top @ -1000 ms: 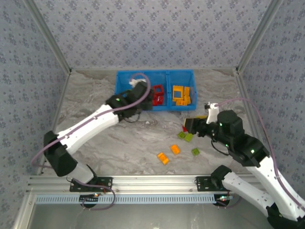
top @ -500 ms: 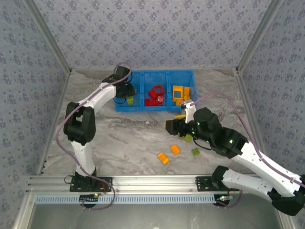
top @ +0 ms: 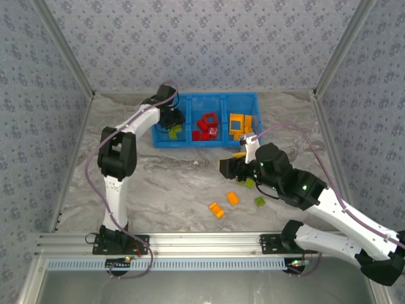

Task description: Sort the legos into containers by color

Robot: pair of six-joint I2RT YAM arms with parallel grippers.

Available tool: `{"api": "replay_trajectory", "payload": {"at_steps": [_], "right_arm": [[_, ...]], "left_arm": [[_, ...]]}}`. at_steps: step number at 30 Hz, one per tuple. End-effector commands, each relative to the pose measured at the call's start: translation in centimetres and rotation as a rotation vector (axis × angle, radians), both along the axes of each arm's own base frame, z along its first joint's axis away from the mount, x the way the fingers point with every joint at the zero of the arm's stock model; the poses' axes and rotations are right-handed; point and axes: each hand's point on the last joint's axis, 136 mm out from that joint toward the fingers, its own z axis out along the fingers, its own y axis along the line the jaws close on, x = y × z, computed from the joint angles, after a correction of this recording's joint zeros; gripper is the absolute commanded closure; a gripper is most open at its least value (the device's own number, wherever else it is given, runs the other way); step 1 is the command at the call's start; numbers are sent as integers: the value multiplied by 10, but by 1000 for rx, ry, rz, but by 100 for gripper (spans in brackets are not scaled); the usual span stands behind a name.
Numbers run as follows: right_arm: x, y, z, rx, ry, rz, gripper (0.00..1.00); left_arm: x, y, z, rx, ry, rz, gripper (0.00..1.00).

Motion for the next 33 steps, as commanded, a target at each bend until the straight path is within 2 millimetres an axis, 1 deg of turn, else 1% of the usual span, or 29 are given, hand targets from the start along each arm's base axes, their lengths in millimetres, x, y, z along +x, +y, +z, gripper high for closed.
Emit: {"api": "replay_trajectory", "payload": {"at_steps": [1, 4, 6, 10, 14, 19, 21, 24, 26, 28, 30, 31, 33], "right_arm": [[2, 0, 6, 18, -37, -6, 37], [5, 0, 15, 22, -89, -15, 36], [6, 4, 21, 21, -135, -2, 36], [5, 23, 29, -36, -206, 65, 35], [-2, 50, 37, -100, -291, 129, 35], [-7, 69, 45, -154, -402, 120, 34], [-11, 80, 42, -202, -427, 132, 34], [-20, 96, 36, -264, -459, 167, 34], [-27, 104, 30, -307, -458, 184, 34], [-29, 100, 25, -331, -435, 163, 33], [-25, 82, 7, -376, -337, 92, 32], [-23, 70, -7, -414, -269, 64, 32], [-29, 48, -40, -489, -140, 45, 32]], "left_arm": [[-2, 1, -2, -6, 22, 1, 58], [-5, 2, -3, 1, 32, -2, 54], [-6, 4, 1, 0, 23, -2, 51], [-9, 7, 16, 3, -5, 1, 48], [-12, 12, 41, 13, -52, 11, 45], [-23, 23, 79, 19, -125, 43, 42], [-31, 26, 93, 20, -151, 52, 41], [-44, 31, 108, 15, -172, 58, 41], [-55, 35, 116, 9, -186, 64, 41], [-68, 38, 128, -2, -210, 65, 41], [-87, 38, 144, -16, -241, 45, 42], [-100, 34, 152, -26, -263, 20, 41], [-129, 25, 167, -44, -313, -43, 41]]}}
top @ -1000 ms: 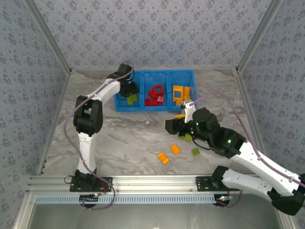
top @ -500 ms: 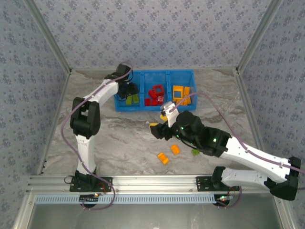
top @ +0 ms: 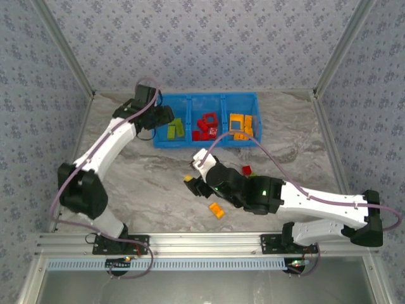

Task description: Sort the legos into containers by color

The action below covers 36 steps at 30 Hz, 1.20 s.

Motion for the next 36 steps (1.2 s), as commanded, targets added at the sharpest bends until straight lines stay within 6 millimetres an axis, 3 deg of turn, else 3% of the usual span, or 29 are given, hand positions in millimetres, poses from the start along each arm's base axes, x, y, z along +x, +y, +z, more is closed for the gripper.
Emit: {"api": "replay_trajectory", "payload": {"at_steps": [1, 3, 6, 9, 12, 18, 25, 32, 36], "right_arm": [[-3, -50, -49, -151, 184, -167, 32], [-15, -64, -82, -209, 315, -199, 32], [-34, -67, -121, -249, 447, -181, 31], [-41, -69, -159, -308, 562, -177, 28], [-42, -66, -192, -372, 640, -175, 26], [-36, -60, -238, -474, 704, -180, 26], [-32, -54, -265, -473, 767, -175, 28], [-32, -54, -275, -498, 778, -188, 50], [-28, -57, -264, -487, 745, -210, 62]], "left_arm": [[-48, -16, 32, -22, -94, -102, 41], [-81, -23, 42, -47, -140, -152, 41], [-132, -28, 61, -99, -246, -225, 40], [-180, -28, 78, -179, -362, -322, 40], [-214, -15, 82, -273, -393, -363, 39], [-259, 10, 82, -331, -367, -401, 39], [-278, 30, 72, -279, -300, -388, 40], [-269, 22, 69, -279, -303, -389, 41], [-266, 17, 69, -285, -310, -399, 41]]}}
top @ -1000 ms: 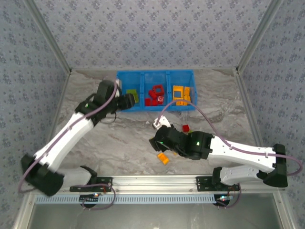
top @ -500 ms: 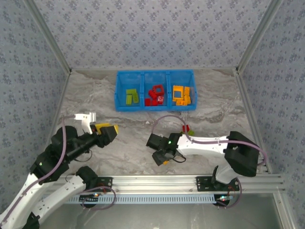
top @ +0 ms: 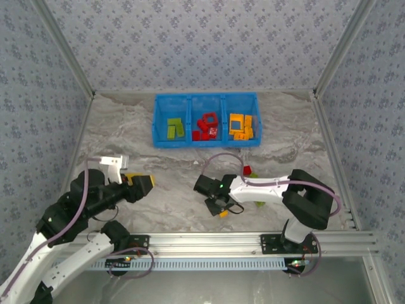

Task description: Sort the legos into containers by color

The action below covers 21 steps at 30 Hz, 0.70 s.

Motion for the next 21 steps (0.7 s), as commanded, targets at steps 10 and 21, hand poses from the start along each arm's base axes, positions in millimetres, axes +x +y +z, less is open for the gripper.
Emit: {"api": "replay_trajectory", "payload": {"at_steps": [10, 21], "right_arm": [[88, -48, 126, 168, -201, -226, 64], [278, -106, 152, 337, -272, -507, 65]], "left_arm": [[38, -66, 27, -12, -82, -106, 42], [104, -140, 37, 132, -135, -35, 44]]}}
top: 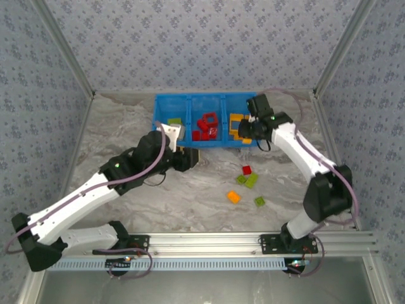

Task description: Sort the legos into containers by color

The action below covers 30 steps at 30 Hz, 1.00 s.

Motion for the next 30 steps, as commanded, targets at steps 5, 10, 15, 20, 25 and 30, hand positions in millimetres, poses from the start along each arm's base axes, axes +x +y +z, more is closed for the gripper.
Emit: {"api": "replay_trajectory", "payload": {"at_steps": [5, 10, 15, 20, 25, 30], "right_arm": [[63, 17, -33, 88, 88, 74, 65], [71, 28, -53, 122, 137, 83, 64], [73, 30, -69, 136, 174, 70, 63], [75, 30, -79, 145, 201, 58, 61], [78, 33, -83, 163, 208, 60, 59], [79, 35, -86, 165, 218, 62, 53]], "left_arm": [[24, -32, 33, 15, -130, 48, 44], [16, -63, 46, 86, -207, -6, 44], [10, -90, 44, 146, -232, -49, 44], [8, -101, 42, 136, -226, -66, 44], [7, -101, 41, 136, -222, -66, 44], [5, -101, 38, 140, -214, -71, 44]]}}
